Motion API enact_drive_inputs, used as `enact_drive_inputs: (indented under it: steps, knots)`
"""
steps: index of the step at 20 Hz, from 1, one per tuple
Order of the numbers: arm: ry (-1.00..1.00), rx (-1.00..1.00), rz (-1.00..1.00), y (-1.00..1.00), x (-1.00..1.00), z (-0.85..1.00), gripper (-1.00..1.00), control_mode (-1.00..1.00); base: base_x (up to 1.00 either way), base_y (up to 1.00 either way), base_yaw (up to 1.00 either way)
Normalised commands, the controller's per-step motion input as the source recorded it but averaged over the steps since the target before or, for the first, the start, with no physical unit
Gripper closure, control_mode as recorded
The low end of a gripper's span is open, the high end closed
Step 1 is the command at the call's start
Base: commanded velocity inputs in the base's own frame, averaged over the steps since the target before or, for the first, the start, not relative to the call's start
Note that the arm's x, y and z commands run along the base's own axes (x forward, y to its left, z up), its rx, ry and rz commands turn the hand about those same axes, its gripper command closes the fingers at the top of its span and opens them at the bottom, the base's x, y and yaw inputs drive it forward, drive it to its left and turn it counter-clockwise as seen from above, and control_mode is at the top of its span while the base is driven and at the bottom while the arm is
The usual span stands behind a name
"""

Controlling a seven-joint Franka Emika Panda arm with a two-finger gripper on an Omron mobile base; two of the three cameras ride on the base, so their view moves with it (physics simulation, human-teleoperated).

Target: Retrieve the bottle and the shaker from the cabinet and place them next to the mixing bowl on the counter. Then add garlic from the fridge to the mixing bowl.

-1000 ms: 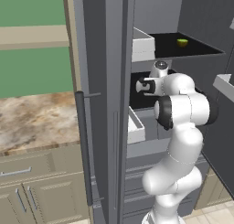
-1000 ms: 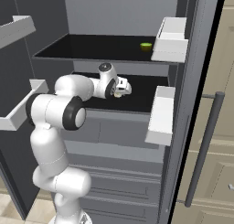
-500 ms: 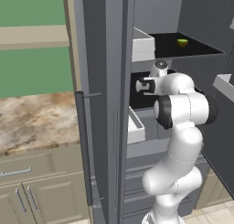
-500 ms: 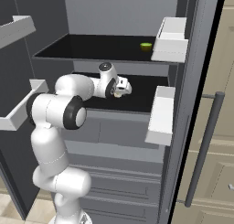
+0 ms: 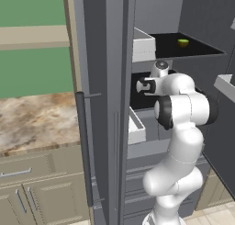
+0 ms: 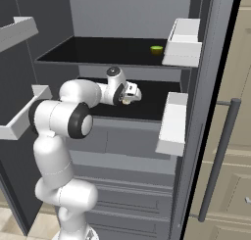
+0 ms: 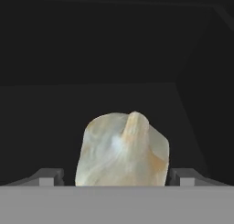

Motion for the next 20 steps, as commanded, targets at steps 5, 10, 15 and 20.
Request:
enact_drive_inputs:
  steps: [5,10,15,20]
  knots:
    - [0.0,0.0,0.0,0.0,0.0,0.0,1.0,-1.0,0.0,0.0,0.0]
    - [0.0,0.0,0.0,0.0,0.0,0.0,1.0,-1.0,0.0,0.0,0.0]
    - [0.0,0.0,0.0,0.0,0.0,0.0,1.0,-1.0,0.0,0.0,0.0]
    - [-0.02,0.0,0.0,-0.01,-0.16,0.0,1.0,-1.0,0.0,0.0,0.0]
